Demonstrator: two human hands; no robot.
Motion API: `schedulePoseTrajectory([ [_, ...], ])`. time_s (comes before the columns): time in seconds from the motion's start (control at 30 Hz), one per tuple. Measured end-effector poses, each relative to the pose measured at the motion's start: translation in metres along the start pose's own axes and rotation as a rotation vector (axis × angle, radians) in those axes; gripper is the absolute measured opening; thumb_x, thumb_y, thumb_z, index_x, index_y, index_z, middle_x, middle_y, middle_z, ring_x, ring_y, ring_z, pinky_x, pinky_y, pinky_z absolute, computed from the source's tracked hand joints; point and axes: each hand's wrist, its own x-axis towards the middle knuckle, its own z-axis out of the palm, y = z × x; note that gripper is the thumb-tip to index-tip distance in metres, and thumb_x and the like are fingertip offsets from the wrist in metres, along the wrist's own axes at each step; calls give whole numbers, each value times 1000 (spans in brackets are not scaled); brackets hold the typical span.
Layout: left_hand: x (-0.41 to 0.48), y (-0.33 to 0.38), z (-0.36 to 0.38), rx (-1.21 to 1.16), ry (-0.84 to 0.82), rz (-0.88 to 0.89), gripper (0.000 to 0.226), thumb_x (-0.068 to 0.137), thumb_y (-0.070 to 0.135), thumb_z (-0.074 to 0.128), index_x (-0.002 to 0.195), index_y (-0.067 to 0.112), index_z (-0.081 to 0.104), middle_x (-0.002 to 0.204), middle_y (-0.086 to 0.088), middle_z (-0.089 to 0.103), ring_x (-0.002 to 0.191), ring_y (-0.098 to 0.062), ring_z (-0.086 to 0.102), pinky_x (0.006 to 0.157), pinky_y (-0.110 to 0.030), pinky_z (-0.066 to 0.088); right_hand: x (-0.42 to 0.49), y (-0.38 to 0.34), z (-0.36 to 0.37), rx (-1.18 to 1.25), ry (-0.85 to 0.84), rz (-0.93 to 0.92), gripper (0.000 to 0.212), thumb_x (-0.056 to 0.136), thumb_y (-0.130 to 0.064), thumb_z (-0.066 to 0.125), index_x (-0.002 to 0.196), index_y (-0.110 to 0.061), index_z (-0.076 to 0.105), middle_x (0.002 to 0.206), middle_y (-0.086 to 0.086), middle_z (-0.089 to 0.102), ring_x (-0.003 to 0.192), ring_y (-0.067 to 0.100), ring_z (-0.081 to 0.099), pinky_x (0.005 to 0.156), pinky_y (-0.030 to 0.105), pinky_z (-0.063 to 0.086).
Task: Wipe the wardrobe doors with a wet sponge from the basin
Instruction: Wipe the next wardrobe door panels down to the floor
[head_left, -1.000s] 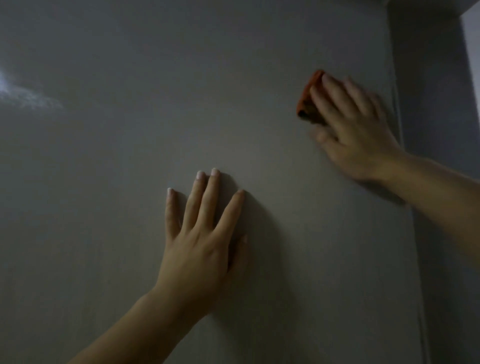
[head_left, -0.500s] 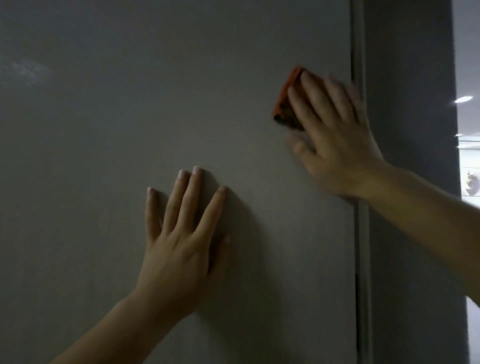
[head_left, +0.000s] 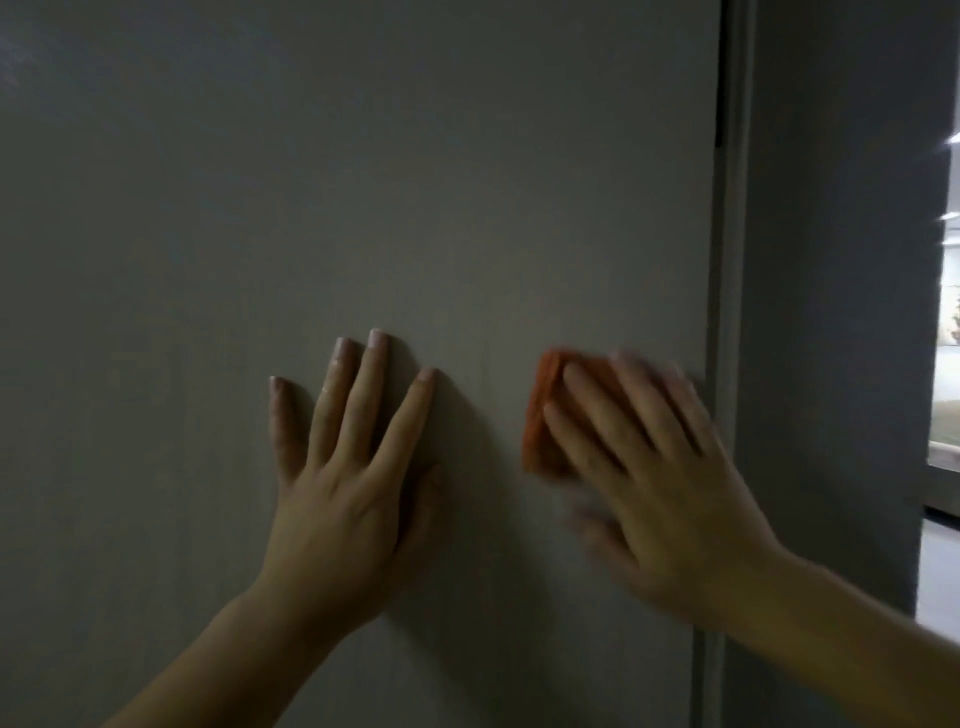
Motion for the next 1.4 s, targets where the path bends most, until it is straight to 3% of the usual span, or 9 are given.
schedulePoseTrajectory([
  [0.13,-9,-4,0,-4,-4,38,66,101,46,39,159,15,31,169,-17,12,158,-37,4,120,-72,7,-17,-7,5,-13,-8,-84,75,96,-54,40,160,-20,21,168,5,16,152,41,20,123,61,15],
  [0.3,-16,-18,-6,-88,44,38,62,101,38,43,156,11,36,168,-20,16,157,-38,7,122,-68,8,51,5,-12,40,95,276,75,101,-57,29,161,-14,20,170,13,13,155,43,9,123,64,8],
  [0.5,-42,-64,-18,1,30,-153,66,97,41,41,158,16,34,169,-20,11,157,-39,-2,118,-73,-3,9,-76,6,41,-16,-127,80,94,-57,42,162,-23,18,171,4,11,154,39,15,124,56,5],
  [0.7,-44,-79,-11,13,15,-103,66,100,46,38,161,23,25,169,-19,10,157,-41,-2,117,-75,3,123,-40,-19,22,121,296,74,101,-57,31,163,-18,18,171,10,11,155,42,10,124,59,4],
  [0.93,-49,-94,-23,-25,-15,-56,66,101,45,37,160,15,29,170,-15,12,158,-35,3,119,-70,10,73,-103,-4,23,24,-149,71,100,-53,41,162,-23,23,170,5,13,155,38,16,124,56,8],
  [1.07,-51,-119,-31,-28,-4,-93,67,101,45,38,159,11,31,169,-18,12,158,-33,3,125,-55,9,147,-59,-20,7,115,165,71,100,-52,37,162,-20,23,170,8,17,154,42,16,123,57,8],
  [1.13,-53,-132,-35,-4,6,-140,68,100,45,38,159,11,31,169,-19,10,158,-35,0,124,-60,5,162,-65,-24,4,111,271,74,101,-55,34,163,-18,19,171,11,12,155,43,10,124,61,7],
  [1.33,-61,-156,-38,18,-31,-144,70,100,49,34,163,20,20,171,-13,3,157,-39,-7,119,-72,-1,102,-152,-7,21,-18,-154,75,99,-58,38,163,-23,19,171,6,8,156,39,11,125,57,5],
  [1.4,-61,-158,-37,30,-25,-137,70,101,50,33,163,20,20,171,-12,3,157,-39,-5,119,-72,1,122,-145,-10,7,17,-153,72,100,-56,37,162,-24,22,171,5,14,155,38,15,124,55,7],
])
